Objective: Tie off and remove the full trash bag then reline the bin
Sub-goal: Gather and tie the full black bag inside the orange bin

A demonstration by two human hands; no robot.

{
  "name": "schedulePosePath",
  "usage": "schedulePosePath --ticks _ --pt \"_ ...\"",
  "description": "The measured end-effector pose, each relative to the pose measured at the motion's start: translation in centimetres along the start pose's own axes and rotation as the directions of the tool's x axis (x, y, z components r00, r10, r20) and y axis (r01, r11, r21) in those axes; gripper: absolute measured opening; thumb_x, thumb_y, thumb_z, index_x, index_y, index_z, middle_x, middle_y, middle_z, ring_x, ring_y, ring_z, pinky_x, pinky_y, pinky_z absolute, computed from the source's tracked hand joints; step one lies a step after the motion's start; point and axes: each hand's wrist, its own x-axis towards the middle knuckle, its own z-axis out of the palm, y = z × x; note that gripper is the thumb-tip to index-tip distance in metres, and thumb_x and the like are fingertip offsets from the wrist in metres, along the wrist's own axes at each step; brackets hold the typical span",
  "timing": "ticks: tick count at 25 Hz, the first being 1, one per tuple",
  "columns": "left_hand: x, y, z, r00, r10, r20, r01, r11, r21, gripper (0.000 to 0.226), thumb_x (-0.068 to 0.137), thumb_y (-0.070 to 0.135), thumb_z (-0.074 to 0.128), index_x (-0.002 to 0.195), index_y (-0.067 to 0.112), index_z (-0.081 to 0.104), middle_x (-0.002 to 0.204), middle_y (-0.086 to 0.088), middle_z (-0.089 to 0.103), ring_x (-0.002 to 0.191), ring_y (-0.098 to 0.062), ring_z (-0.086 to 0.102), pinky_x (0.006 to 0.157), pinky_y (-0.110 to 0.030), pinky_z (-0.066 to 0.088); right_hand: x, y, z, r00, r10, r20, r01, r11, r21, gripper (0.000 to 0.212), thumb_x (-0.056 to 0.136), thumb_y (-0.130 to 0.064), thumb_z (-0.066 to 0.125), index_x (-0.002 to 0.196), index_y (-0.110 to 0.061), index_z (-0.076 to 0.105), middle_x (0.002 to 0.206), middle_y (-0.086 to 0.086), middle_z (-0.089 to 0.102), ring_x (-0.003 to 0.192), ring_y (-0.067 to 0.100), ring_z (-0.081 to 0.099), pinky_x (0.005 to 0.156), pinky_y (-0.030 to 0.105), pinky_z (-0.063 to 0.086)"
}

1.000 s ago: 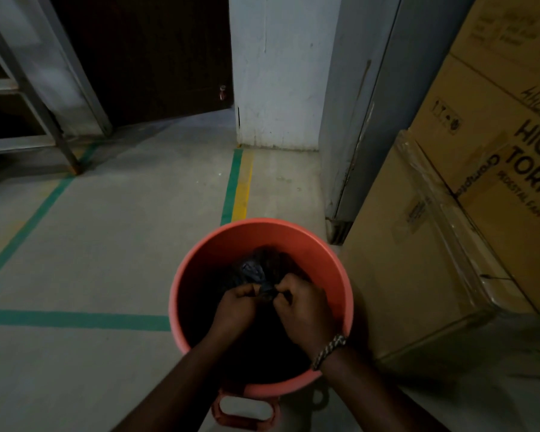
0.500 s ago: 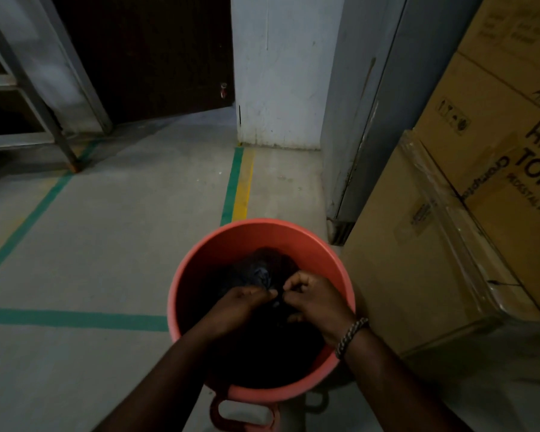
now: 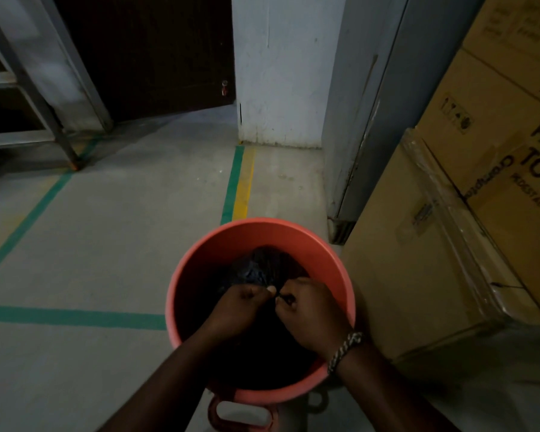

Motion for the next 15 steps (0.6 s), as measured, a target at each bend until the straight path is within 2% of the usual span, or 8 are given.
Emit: schedulePosePath --ticks 2,5,7,9,12,15 --pt "-0.03 -0.16 0.37 0.998 0.065 -0.022 -0.063 0.994 0.092 0.044 0.100 0.028 0.064 0.060 0.020 0.045 0.051 0.009 0.033 0.048 -0.005 0.030 0.048 -0.027 0.021 -0.01 -0.21 0.05 1.000 -0.019 -0.003 0.019 0.997 -0.080 0.024 0.085 -0.038 0.055 0.069 -0.021 0.054 0.079 -0.002 0.059 0.078 0.022 0.062 0.067 0.035 0.047" --pt "0.29 -0.52 0.53 0.991 0.118 -0.057 -0.106 0.979 0.174 0.052 0.100 0.026 0.064 0.052 0.022 0.045 0.047 0.013 0.036 0.046 0.000 0.031 0.046 -0.024 0.024 -0.05 -0.39 0.30 0.999 -0.030 -0.019 0.026 0.985 -0.169 0.028 0.091 -0.038 0.053 0.074 -0.016 0.059 0.088 0.006 0.066 0.083 0.030 0.065 0.069 0.039 0.049" --pt "0.36 -0.58 0.51 0.990 0.120 -0.078 -0.104 0.976 0.190 0.053 0.099 0.026 0.065 0.049 0.024 0.048 0.045 0.012 0.039 0.046 0.001 0.032 0.046 -0.023 0.025 -0.15 -0.66 0.33 0.999 -0.040 -0.036 0.032 0.980 -0.196 0.029 0.094 -0.036 0.052 0.075 -0.015 0.058 0.089 0.009 0.067 0.083 0.033 0.065 0.068 0.039 0.047" --pt "0.25 -0.46 0.56 0.988 0.116 -0.102 -0.101 0.985 0.137 0.050 0.099 0.023 0.066 0.051 0.022 0.051 0.048 0.011 0.042 0.048 -0.001 0.034 0.047 -0.023 0.027 -0.15 -0.75 0.34 0.995 -0.052 -0.082 0.034 0.978 -0.206 0.027 0.092 -0.034 0.054 0.073 -0.015 0.057 0.085 0.009 0.067 0.080 0.033 0.065 0.064 0.039 0.046" --pt "0.31 -0.35 0.46 0.989 0.073 -0.128 -0.067 0.997 0.049 0.037 0.099 0.025 0.065 0.063 0.017 0.059 0.055 0.003 0.044 0.050 -0.004 0.035 0.046 -0.022 0.026 -0.19 -0.57 0.33 0.987 -0.031 -0.159 0.018 0.996 -0.083 0.022 0.080 -0.033 0.055 0.070 -0.014 0.062 0.073 0.003 0.065 0.070 0.025 0.064 0.062 0.039 0.050" --pt "0.58 -0.50 -0.06 0.987 0.001 -0.163 0.001 1.000 0.012 0.036 0.100 0.026 0.064 0.067 0.014 0.055 0.054 0.003 0.038 0.044 -0.002 0.030 0.044 -0.023 0.022 -0.76 -0.02 0.69 0.977 -0.125 -0.173 0.142 0.986 0.092 0.014 0.081 -0.026 0.059 0.077 -0.016 0.068 0.075 -0.002 0.063 0.070 0.014 0.061 0.064 0.038 0.051"
